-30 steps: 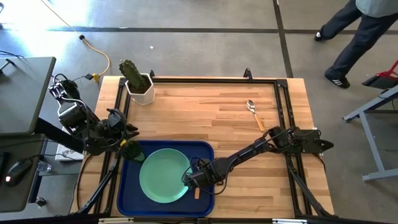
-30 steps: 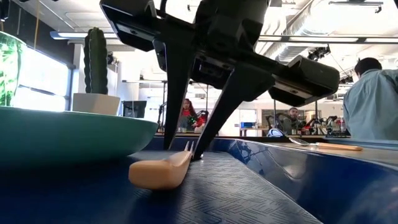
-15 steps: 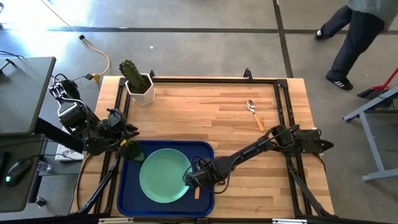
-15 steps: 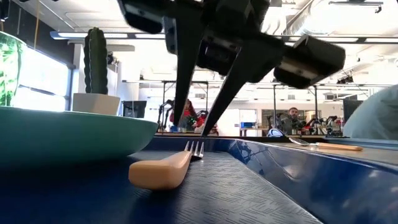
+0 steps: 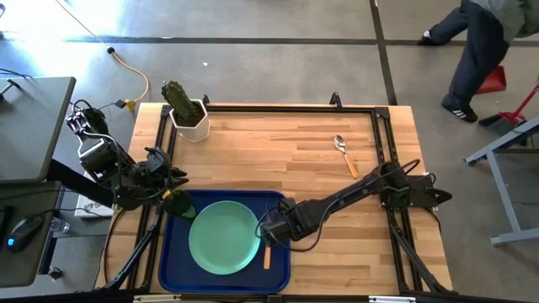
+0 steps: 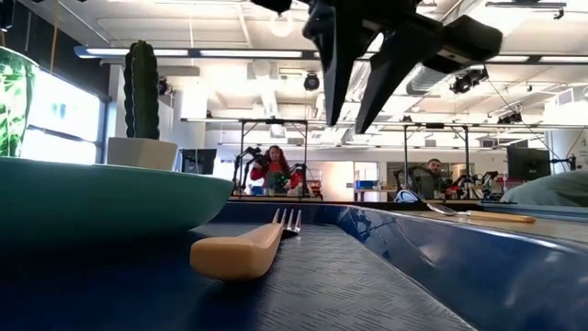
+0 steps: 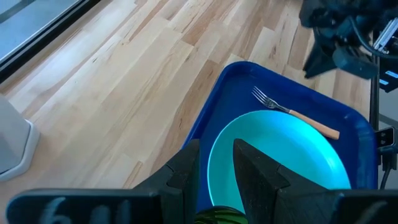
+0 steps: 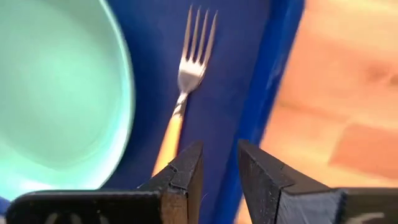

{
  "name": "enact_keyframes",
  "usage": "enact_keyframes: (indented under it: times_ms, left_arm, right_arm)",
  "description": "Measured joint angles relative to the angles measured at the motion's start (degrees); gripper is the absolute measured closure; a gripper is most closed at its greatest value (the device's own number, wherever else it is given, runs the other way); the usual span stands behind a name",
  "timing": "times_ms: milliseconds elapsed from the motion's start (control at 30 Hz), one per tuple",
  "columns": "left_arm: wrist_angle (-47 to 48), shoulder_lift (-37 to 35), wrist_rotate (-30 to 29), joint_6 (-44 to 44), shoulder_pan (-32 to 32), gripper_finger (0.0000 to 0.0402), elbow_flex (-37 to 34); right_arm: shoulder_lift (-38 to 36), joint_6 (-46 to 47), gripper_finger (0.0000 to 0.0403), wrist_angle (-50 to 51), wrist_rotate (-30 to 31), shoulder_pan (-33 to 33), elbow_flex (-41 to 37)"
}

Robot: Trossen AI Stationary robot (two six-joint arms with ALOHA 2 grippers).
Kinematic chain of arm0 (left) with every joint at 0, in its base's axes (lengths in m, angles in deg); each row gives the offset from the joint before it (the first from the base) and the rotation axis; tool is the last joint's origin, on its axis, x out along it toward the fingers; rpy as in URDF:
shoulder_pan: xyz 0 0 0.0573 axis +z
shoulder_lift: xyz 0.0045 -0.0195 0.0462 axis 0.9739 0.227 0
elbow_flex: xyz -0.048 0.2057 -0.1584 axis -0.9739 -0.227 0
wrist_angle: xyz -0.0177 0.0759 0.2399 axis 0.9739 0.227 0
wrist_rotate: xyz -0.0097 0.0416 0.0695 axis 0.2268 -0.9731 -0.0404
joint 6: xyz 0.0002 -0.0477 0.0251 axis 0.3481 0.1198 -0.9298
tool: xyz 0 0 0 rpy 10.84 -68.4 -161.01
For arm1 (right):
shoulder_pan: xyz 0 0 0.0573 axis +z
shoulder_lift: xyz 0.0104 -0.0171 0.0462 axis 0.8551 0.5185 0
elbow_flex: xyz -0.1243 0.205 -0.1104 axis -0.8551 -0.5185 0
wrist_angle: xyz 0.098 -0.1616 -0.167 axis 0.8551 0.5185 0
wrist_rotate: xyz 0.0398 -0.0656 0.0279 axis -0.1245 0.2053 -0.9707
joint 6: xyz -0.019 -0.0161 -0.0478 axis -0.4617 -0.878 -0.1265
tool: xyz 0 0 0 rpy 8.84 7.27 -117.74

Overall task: Pick and place plate/cup/fork/spoon on tray
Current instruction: Move the blue tray to the center of the table

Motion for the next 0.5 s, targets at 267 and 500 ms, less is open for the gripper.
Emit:
enact_keyframes:
  times_ms: [267, 500]
  left_arm:
    - [-0.03, 0.0, -3.4, -0.34, 0.03, 0.0316, 0.0]
    - [-0.02, 0.0, -7.13, -0.37, 0.02, 0.0316, 0.0]
  right_arm:
    - [-3.25, -11.43, 0.0313, 8.15, 3.25, -3.32, 0.02]
    - [-5.91, -25.53, 0.0313, 16.32, 2.04, -7.75, 0.02]
